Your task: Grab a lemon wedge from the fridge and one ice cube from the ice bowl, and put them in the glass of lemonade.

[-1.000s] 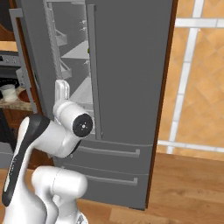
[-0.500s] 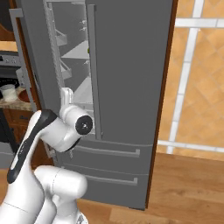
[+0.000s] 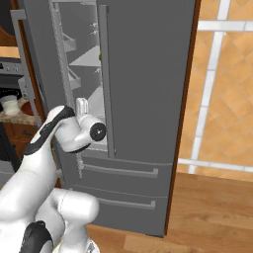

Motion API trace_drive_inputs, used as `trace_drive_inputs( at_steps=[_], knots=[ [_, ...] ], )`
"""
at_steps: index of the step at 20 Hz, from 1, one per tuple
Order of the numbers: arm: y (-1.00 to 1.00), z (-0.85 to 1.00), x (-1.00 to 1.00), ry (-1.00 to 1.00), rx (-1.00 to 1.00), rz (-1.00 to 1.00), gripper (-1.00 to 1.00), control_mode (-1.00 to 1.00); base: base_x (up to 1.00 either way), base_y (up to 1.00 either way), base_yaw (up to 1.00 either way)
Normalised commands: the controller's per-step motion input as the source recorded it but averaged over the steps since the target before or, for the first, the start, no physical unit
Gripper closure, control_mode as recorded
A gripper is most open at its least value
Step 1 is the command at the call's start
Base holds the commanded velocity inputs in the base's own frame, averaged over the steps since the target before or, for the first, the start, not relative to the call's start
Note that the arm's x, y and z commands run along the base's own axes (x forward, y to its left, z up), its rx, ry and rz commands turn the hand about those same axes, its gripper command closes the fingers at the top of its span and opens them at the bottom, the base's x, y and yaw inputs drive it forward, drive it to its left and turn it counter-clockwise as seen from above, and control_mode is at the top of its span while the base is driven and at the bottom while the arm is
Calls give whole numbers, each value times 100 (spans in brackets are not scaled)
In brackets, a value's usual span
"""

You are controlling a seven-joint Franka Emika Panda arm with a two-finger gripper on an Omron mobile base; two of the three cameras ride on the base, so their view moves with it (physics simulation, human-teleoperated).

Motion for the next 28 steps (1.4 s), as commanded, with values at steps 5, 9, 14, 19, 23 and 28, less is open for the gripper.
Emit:
trace_drive_inputs(
  at_steps=[5, 9, 14, 19, 23, 28],
  knots=[
    [15, -20, 99, 9, -2, 6, -100, -100, 0, 0, 0],
    [41, -39, 51, 2, -9, 10, -100, -100, 0, 0, 0],
    [89, -42, -42, -4, -15, 19, -100, -100, 0, 0, 0],
    [100, -29, -80, -14, -19, 20, -100, -100, 0, 0, 0],
    [100, -31, -42, -12, -23, 15, -100, -100, 0, 0, 0],
    [100, -44, 0, -8, -25, 5, -100, -100, 0, 0, 0]
  ],
)
